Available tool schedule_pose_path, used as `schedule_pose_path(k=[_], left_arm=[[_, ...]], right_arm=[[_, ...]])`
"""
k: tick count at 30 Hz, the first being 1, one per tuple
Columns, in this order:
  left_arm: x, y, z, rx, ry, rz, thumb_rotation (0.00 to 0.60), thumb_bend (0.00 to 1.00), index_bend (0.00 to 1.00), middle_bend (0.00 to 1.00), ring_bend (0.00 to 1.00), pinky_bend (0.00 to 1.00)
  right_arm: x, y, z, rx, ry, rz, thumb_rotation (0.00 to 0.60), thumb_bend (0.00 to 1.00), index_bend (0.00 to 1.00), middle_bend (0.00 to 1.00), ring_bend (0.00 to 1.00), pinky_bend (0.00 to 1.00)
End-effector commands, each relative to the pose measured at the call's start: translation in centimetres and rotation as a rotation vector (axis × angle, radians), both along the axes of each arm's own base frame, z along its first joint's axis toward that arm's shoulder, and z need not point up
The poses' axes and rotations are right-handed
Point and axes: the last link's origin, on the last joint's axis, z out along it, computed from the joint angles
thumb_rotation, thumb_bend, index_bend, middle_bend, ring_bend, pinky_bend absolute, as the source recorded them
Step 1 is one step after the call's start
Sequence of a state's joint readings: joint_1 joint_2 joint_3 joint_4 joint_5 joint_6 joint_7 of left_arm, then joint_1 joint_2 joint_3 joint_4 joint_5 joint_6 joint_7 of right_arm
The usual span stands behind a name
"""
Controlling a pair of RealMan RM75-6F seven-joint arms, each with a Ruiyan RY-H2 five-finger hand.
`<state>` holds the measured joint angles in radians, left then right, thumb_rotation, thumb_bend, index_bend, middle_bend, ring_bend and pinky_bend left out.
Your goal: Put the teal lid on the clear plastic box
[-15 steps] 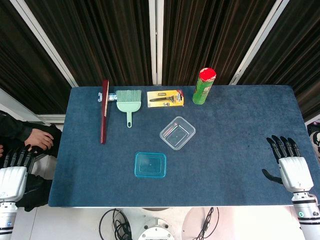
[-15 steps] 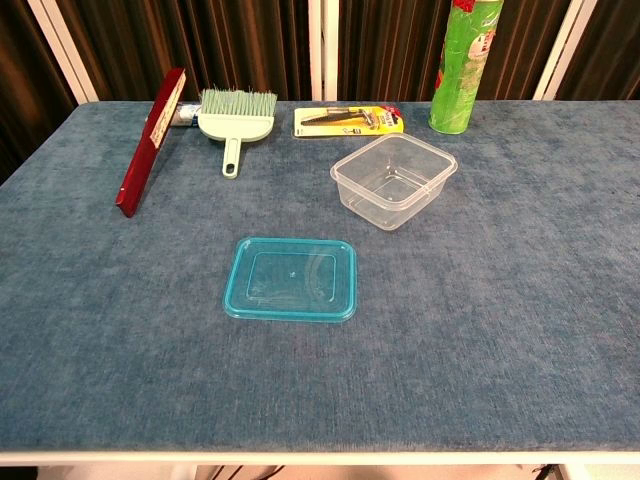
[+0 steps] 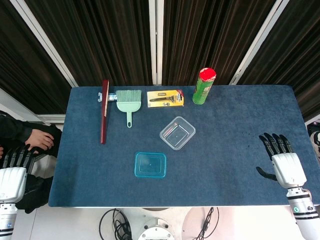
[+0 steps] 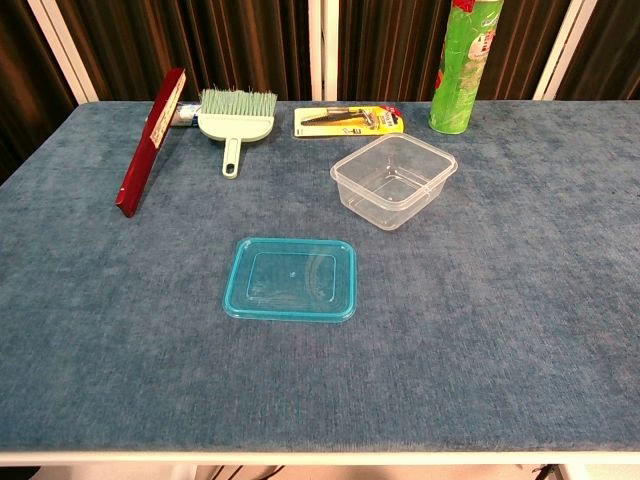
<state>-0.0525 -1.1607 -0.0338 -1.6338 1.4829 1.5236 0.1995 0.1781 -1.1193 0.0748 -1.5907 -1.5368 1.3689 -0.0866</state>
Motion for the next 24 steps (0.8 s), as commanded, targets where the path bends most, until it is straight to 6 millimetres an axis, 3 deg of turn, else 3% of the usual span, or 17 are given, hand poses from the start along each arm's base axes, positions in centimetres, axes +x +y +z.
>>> schedule_pose_path(k=[1, 7, 14, 24], left_arm=[[0.0, -0.1, 0.0, 0.002, -0.003, -0.004, 0.6, 0.04, 0.1, 0.04, 0.0, 0.0], [0.1, 0.0, 0.0, 0.003, -0.003, -0.008, 0.6, 0.04, 0.1, 0.04, 0.0, 0.0], [-0.1, 0.3, -0.4, -0.009, -0.01, -0.016, 0.6, 0.04, 0.1, 0.04, 0.0, 0.0], [-0.4, 0.5, 0.0, -0.01, -0.017, -0.007, 0.6, 0.04, 0.1, 0.04, 0.0, 0.0]], right_arm=[[0.9, -2.1, -1.4, 0.077, 0.006, 0.037, 0.6, 0.12, 0.0, 0.05, 0.0, 0.0], [3.9, -6.5, -5.1, 0.201, 0.04, 0.099, 0.6, 0.12, 0.0, 0.03, 0.0, 0.0], [8.4, -12.0, -11.7, 0.326, 0.108, 0.172, 0.6, 0.11, 0.0, 0.0, 0.0, 0.0], [13.9, -16.5, -18.6, 0.391, 0.096, 0.232, 0.6, 0.09, 0.0, 0.0, 0.0, 0.0]])
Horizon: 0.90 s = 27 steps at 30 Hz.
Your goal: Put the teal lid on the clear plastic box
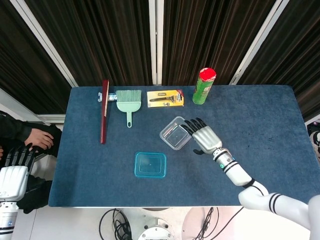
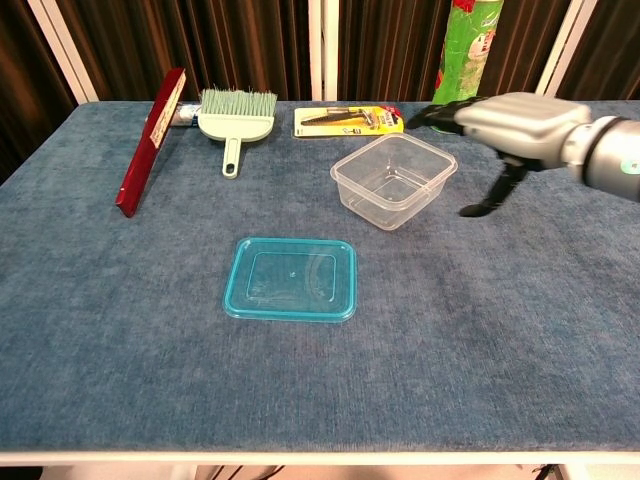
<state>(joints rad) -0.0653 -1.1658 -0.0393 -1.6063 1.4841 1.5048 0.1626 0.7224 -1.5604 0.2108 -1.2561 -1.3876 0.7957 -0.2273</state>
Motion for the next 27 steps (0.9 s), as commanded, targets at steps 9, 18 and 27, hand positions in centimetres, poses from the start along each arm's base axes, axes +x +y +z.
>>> schedule_pose_path(k=[9, 18, 27], left_arm=[[-0.5, -0.2, 0.5, 0.006, -0.001, 0.016, 0.6, 0.04, 0.11, 0.04, 0.0, 0.0], [-0.8, -0.3, 0.5, 0.009, -0.004, 0.015, 0.6, 0.04, 0.11, 0.04, 0.0, 0.0], [-1.3, 0.2, 0.0, -0.01, -0.023, 0.024, 0.6, 0.04, 0.11, 0.04, 0.0, 0.0]], right_arm=[[7.8, -3.4, -7.3, 0.026, -0.048, 0.051, 0.6, 0.08, 0.0, 0.0, 0.0, 0.0], [9.9, -3.8, -6.9, 0.088, -0.094, 0.031, 0.6, 0.07, 0.0, 0.01, 0.0, 0.0], [7.9, -4.6, 0.6, 0.127, -0.189, -0.089, 0.6, 0.33, 0.0, 0.15, 0.0, 0.0]])
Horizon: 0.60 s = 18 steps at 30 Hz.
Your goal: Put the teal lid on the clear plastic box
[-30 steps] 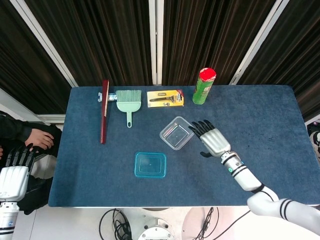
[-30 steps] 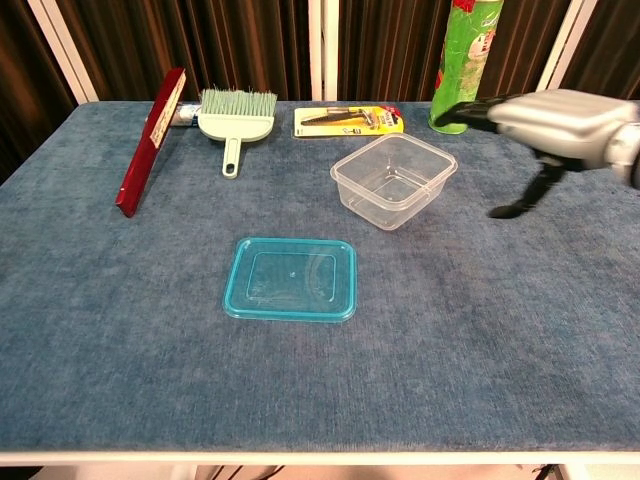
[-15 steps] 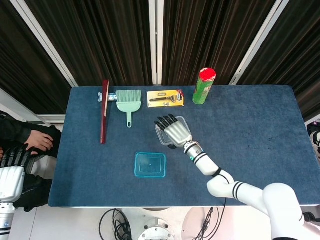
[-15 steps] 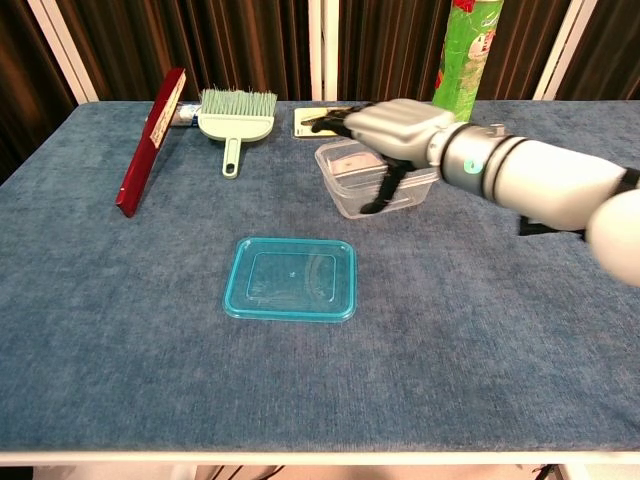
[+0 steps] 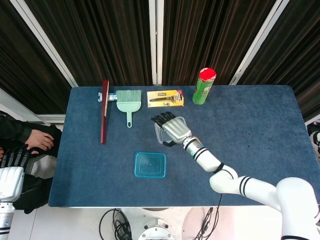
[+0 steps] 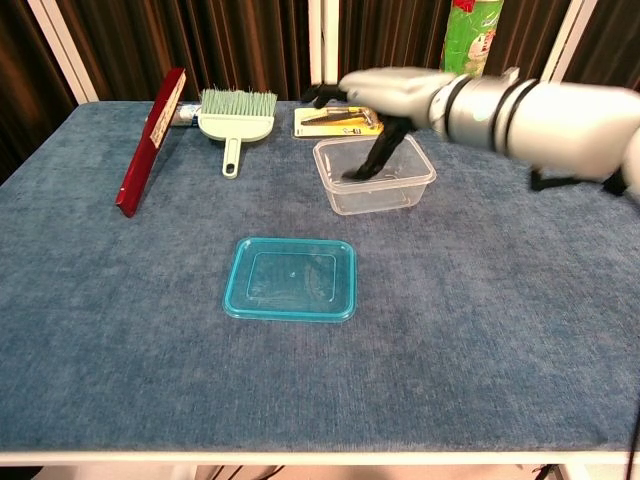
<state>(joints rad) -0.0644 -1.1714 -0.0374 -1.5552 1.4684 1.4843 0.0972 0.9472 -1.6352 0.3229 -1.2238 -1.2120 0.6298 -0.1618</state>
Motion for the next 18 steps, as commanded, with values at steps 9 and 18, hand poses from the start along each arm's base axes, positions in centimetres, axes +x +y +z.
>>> schedule_pose_path(k=[9, 18], left_arm=[[0.2, 0.7, -0.1, -0.008, 0.0, -0.01, 0.6, 0.04, 0.11, 0.04, 0.0, 0.0], [0.0, 0.6, -0.2, -0.01, 0.0, 0.009, 0.6, 0.04, 0.11, 0.04, 0.0, 0.0]], right_arm=[[-1.5, -3.6, 2.2, 0.063, 0.02, -0.201, 0.6, 0.59, 0.0, 0.21, 0.0, 0.0], [-1.3, -5.4, 0.8, 0.108, 0.023, -0.285, 0.6, 0.58, 0.0, 0.22, 0.0, 0.0]])
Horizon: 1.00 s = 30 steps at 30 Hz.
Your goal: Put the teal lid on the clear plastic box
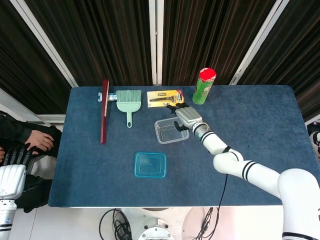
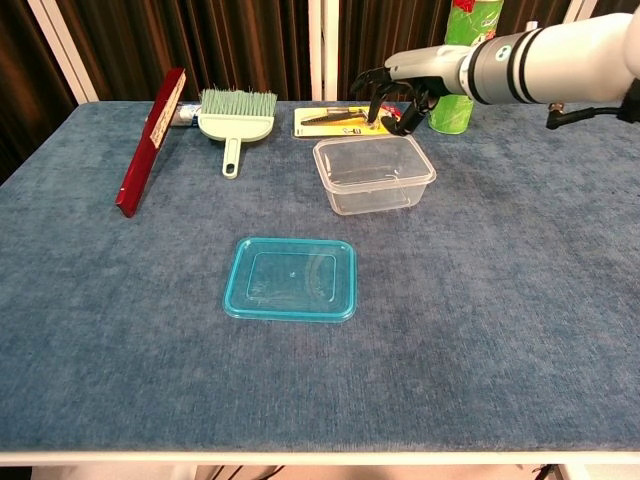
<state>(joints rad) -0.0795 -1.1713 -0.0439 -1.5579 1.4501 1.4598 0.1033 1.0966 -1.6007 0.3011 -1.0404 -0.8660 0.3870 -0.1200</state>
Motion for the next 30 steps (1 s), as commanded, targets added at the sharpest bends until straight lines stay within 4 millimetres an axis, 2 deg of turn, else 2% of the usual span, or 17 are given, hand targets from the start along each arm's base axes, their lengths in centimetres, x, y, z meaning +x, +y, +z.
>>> schedule_pose_path(k=[1, 7, 17, 23, 30], left_arm=[[0.0, 0.0, 0.0, 0.0, 0.0, 0.0, 0.6, 0.04, 0.11, 0.04, 0.0, 0.0], [-0.1, -0.2, 0.0, 0.003, -0.001, 0.002, 0.6, 0.04, 0.11, 0.04, 0.0, 0.0], [0.0, -0.2, 0.0, 0.007, -0.001, -0.013, 0.6, 0.04, 0.11, 0.04, 0.0, 0.0], [0.5, -0.2, 0.1, 0.003, 0.008, -0.033, 0.6, 0.04, 0.11, 0.04, 0.0, 0.0], [1.7, 0.4, 0.2, -0.032, 0.036, -0.085, 0.6, 0.04, 0.11, 0.04, 0.0, 0.0]], right_arm=[[0.1, -0.3, -0.7, 0.032, 0.003, -0.026, 0.6, 0.58, 0.0, 0.22, 0.0, 0.0], [-0.8, 0.1, -0.5, 0.07, 0.0, -0.064, 0.6, 0.57, 0.0, 0.22, 0.0, 0.0], [-2.8, 3.4, 2.0, 0.092, -0.017, -0.055, 0.6, 0.56, 0.0, 0.22, 0.0, 0.0], [-3.8, 4.8, 2.2, 0.084, 0.022, -0.016, 0.6, 0.56, 0.0, 0.22, 0.0, 0.0], [-4.7, 5.4, 3.1, 0.018, 0.042, -0.007, 0.6, 0.55, 0.0, 0.2, 0.0, 0.0]])
